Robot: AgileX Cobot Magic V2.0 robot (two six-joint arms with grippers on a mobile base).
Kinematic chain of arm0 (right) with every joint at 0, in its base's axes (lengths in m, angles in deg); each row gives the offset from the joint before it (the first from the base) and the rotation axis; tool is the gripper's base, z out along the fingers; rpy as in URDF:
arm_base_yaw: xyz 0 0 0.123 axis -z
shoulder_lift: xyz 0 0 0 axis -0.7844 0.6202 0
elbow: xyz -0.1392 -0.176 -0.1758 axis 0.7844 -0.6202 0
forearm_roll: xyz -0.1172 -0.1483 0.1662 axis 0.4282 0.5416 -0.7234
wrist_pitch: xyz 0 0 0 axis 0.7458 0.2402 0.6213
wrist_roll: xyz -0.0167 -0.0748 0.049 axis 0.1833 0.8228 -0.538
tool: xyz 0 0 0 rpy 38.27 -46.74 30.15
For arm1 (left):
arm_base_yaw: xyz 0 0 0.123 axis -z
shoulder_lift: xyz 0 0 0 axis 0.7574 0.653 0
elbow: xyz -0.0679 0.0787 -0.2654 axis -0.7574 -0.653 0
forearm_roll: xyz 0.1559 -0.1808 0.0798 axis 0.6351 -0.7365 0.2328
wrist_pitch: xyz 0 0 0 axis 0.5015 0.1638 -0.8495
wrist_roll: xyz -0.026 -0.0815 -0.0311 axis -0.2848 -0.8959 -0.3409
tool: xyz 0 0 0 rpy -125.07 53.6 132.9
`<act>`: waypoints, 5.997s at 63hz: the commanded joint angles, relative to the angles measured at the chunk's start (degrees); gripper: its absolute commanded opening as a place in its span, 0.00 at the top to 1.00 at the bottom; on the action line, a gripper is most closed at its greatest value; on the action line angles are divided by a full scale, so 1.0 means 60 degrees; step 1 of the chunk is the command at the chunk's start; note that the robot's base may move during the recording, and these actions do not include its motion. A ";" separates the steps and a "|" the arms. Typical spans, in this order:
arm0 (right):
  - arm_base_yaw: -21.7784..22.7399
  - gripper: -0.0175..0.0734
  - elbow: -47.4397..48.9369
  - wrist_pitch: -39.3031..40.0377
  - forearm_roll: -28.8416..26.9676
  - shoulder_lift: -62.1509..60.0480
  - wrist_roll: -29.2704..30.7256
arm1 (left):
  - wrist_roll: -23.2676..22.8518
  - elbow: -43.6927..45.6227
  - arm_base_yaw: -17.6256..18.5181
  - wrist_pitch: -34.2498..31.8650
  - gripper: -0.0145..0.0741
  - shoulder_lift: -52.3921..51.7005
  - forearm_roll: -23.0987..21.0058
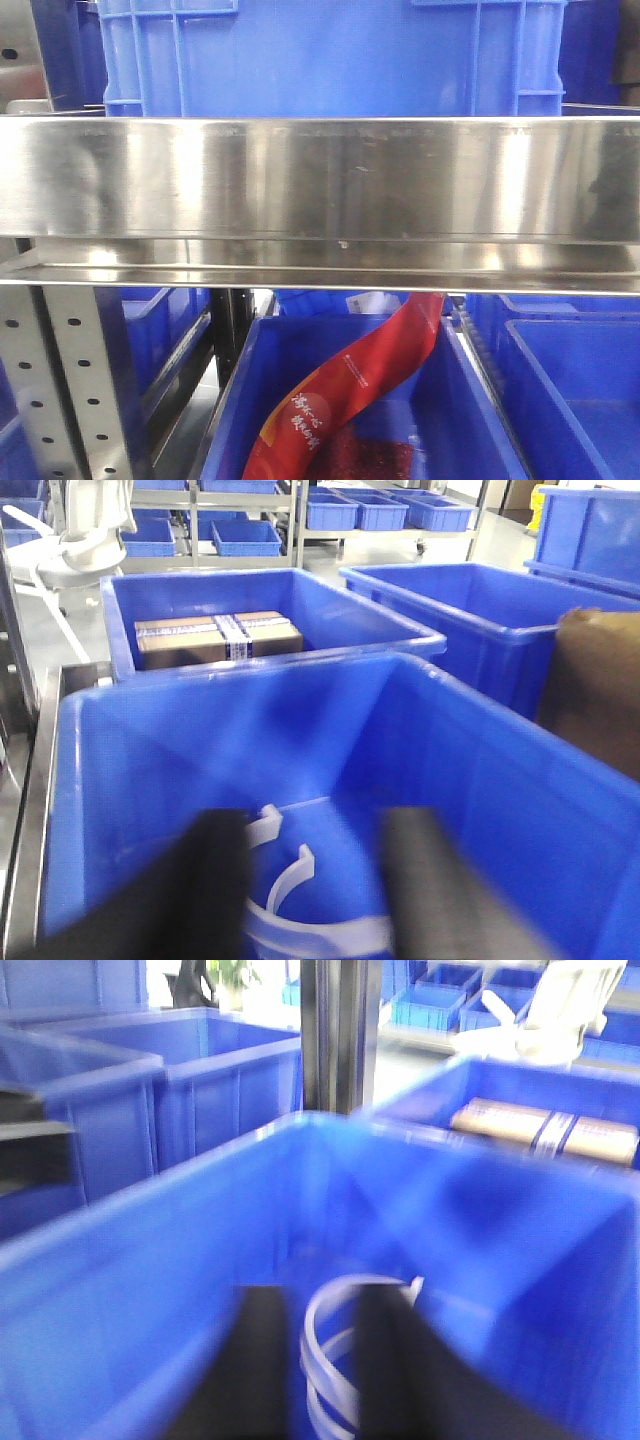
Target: Grab PVC pipe and place in blue bin
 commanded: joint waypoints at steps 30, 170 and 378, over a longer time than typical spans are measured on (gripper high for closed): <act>0.0003 0.99 0.0086 -0.0838 -0.0001 -0.1685 0.0026 | 0.0001 0.0092 0.0046 0.1749 0.96 -0.1830 -0.0302; 0.2804 0.99 -0.9855 0.2649 0.0888 -1.0605 -0.0250 | 0.0001 -0.7674 0.0046 -0.1453 0.96 -0.8493 -0.0255; 0.4439 0.99 -1.3355 0.2287 -0.0422 -1.3668 0.0505 | -0.0683 -1.4931 -0.3489 -0.2417 0.96 -1.4799 0.1012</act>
